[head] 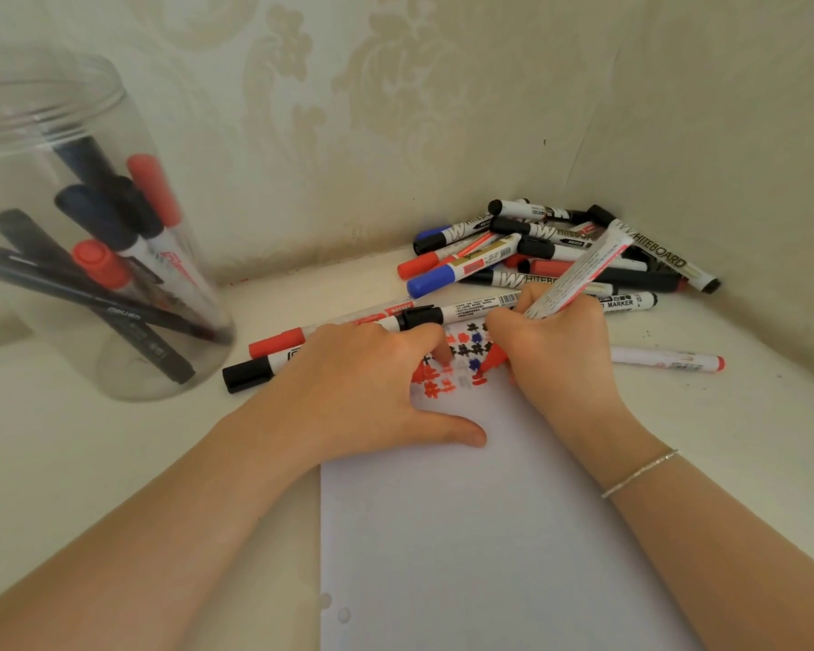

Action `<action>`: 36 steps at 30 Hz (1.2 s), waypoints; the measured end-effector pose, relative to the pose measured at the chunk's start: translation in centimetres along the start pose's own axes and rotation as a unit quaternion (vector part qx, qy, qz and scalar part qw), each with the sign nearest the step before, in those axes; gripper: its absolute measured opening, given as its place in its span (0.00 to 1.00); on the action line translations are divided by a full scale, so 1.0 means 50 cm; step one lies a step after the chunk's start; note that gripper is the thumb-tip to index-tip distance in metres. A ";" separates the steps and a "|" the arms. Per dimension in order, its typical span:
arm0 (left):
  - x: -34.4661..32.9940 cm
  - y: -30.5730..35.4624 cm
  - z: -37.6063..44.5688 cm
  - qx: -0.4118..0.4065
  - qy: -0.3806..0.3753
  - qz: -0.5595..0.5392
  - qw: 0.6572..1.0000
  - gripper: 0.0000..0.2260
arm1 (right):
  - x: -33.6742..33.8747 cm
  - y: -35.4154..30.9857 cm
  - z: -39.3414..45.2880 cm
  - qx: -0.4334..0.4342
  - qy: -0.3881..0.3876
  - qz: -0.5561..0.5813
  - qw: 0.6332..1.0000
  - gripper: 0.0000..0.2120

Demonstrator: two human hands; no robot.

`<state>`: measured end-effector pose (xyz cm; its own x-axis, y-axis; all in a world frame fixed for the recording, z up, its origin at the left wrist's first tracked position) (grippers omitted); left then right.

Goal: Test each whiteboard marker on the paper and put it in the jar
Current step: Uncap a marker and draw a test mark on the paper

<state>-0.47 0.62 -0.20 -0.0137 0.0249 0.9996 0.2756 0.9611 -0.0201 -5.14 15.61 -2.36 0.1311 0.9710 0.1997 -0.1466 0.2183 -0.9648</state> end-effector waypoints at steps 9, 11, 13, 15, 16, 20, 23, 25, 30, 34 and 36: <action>-0.002 -0.001 -0.001 0.004 0.009 -0.013 1.000 0.34 | -0.001 0.002 0.002 -0.003 0.001 -0.012 1.000 0.11; -0.003 -0.001 -0.001 0.005 0.006 -0.018 1.000 0.34 | -0.001 0.001 0.000 0.000 0.008 -0.009 1.000 0.10; -0.002 -0.001 -0.002 0.004 0.010 -0.016 1.000 0.34 | -0.003 0.000 -0.002 0.011 0.005 -0.015 1.000 0.11; -0.002 -0.001 -0.003 0.004 0.010 -0.016 1.000 0.34 | -0.005 0.000 -0.003 0.016 -0.002 -0.022 1.000 0.13; -0.003 -0.001 -0.003 0.005 0.009 -0.017 1.000 0.34 | -0.006 0.001 -0.003 0.017 -0.008 -0.027 0.999 0.13; -0.003 -0.002 -0.005 0.007 0.014 -0.040 0.999 0.34 | 0.002 -0.001 -0.001 0.002 -0.004 0.040 0.999 0.12; -0.008 -0.008 -0.007 0.012 0.034 -0.100 0.994 0.30 | 0.014 -0.008 0.001 -0.002 -0.010 0.164 0.986 0.13; -0.016 -0.014 -0.006 0.014 0.051 -0.151 0.987 0.26 | 0.017 -0.016 0.000 -0.009 -0.057 0.254 0.965 0.10; -0.023 -0.021 -0.001 0.026 0.040 -0.202 0.978 0.23 | 0.022 -0.022 -0.003 -0.102 -0.129 0.440 0.883 0.12; -0.022 -0.020 -0.001 0.028 0.038 -0.201 0.978 0.22 | 0.016 -0.020 -0.005 -0.076 -0.136 0.386 0.909 0.12; -0.021 -0.020 -0.002 0.028 0.042 -0.197 0.979 0.21 | 0.014 -0.022 -0.007 -0.062 -0.139 0.361 0.920 0.11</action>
<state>-0.66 -0.42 -1.24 -0.0295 -0.3718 0.9279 0.2121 0.9048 0.3693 -4.54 15.99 -1.22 -0.2155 0.8497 -0.4811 0.0178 -0.4892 -0.8720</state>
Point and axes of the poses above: each hand's wrist, its own z-axis towards the middle knuckle, its own x-axis out of the back of the hand, y = z × x, the point moved 1 cm from there along z, towards the middle knuckle, and after that the axes turned 7 degrees about z, right-handed, at the moved point
